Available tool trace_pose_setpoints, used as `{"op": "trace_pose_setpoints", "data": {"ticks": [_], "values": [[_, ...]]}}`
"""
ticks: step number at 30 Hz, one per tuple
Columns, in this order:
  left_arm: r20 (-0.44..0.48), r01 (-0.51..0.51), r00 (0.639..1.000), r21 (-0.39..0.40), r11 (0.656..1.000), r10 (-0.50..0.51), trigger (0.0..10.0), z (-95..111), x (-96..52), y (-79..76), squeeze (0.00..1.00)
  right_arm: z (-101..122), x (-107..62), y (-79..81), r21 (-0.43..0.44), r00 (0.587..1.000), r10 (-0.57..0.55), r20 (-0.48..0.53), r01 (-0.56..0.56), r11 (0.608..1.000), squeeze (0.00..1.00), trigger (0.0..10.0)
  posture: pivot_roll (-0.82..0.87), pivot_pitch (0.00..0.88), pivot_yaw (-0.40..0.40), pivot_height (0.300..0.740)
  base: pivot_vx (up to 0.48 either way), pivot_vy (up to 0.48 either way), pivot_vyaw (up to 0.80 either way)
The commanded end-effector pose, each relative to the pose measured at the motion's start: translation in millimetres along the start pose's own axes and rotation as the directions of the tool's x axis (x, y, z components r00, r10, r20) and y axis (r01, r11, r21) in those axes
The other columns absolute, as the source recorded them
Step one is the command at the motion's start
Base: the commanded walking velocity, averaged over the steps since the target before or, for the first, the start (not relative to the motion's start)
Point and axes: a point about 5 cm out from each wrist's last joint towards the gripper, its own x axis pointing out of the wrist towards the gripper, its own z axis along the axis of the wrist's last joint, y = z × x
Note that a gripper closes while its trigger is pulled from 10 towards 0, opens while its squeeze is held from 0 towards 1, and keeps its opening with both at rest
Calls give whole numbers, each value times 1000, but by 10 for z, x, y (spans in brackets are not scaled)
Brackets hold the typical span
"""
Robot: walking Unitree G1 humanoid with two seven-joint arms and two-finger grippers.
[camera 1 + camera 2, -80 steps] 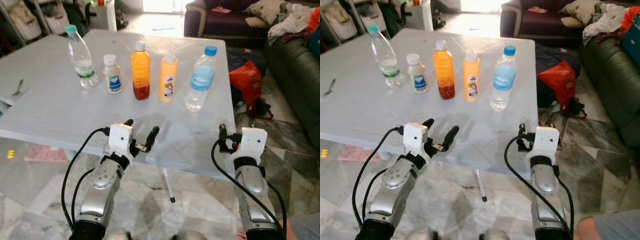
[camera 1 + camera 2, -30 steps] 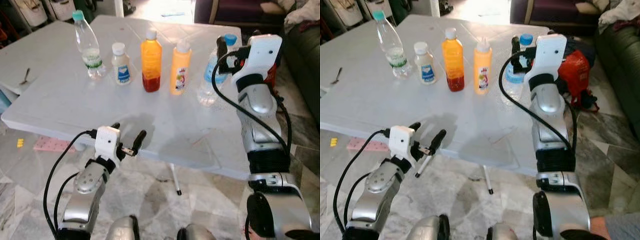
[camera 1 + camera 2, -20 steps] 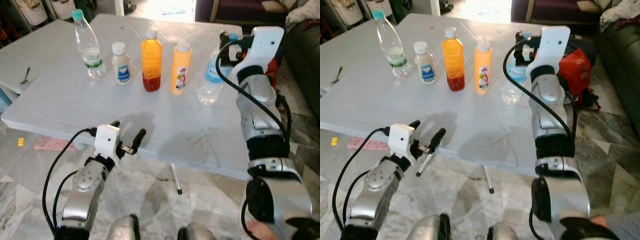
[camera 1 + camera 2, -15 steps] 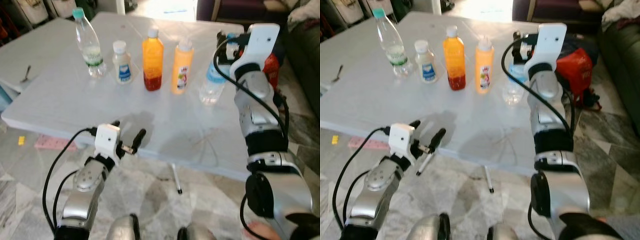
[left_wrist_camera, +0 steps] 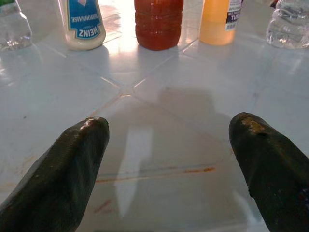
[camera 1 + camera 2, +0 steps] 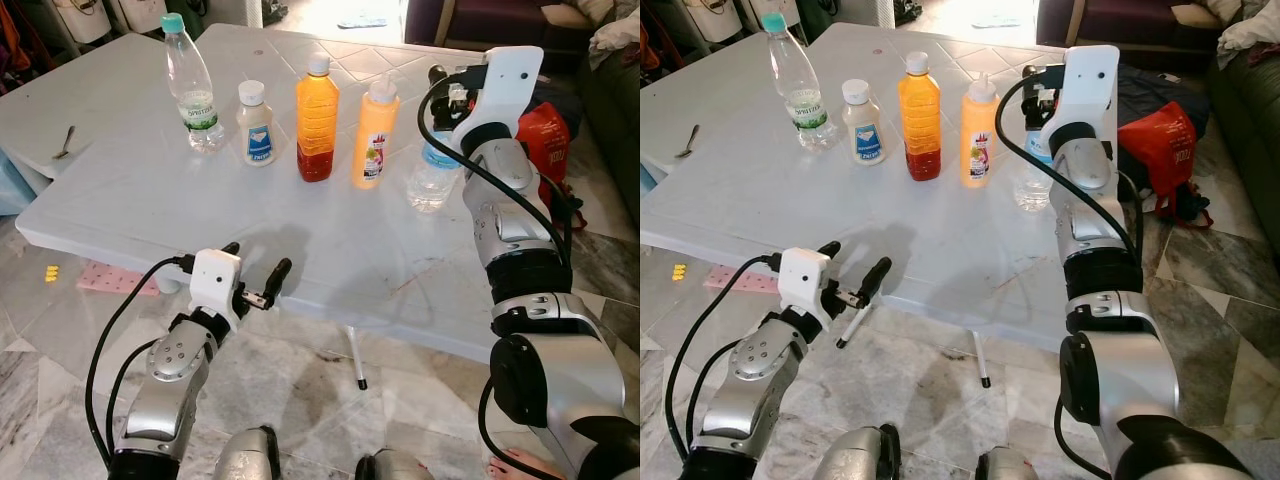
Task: Restocking fridge
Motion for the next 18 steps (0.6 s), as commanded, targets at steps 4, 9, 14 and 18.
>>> {"op": "trace_pose_setpoints", "data": {"ticks": [4,9,14,18], "values": [[-16,8,1000,16,1000,-7,10000,-15,12,14,0,34,31,-2,7,1000,-6,-9,6,1000,0,0,69,88,49,740,0,0,0],[-18,12,1000,9,1000,-12,10000,-28,19,-21,0,46,27,-15,6,1000,-3,-19,3,1000,0,0,64,85,44,740,0,0,0],[-20,14,1000,8,1000,-14,10000,-38,21,-29,0,53,21,-22,7,1000,-2,-22,2,1000,0,0,60,84,42,740,0,0,0],[-16,21,1000,4,1000,-21,10000,-34,22,-29,0,52,6,-35,0,1000,2,-24,-2,1000,0,0,54,82,39,740,0,0,0]]}}
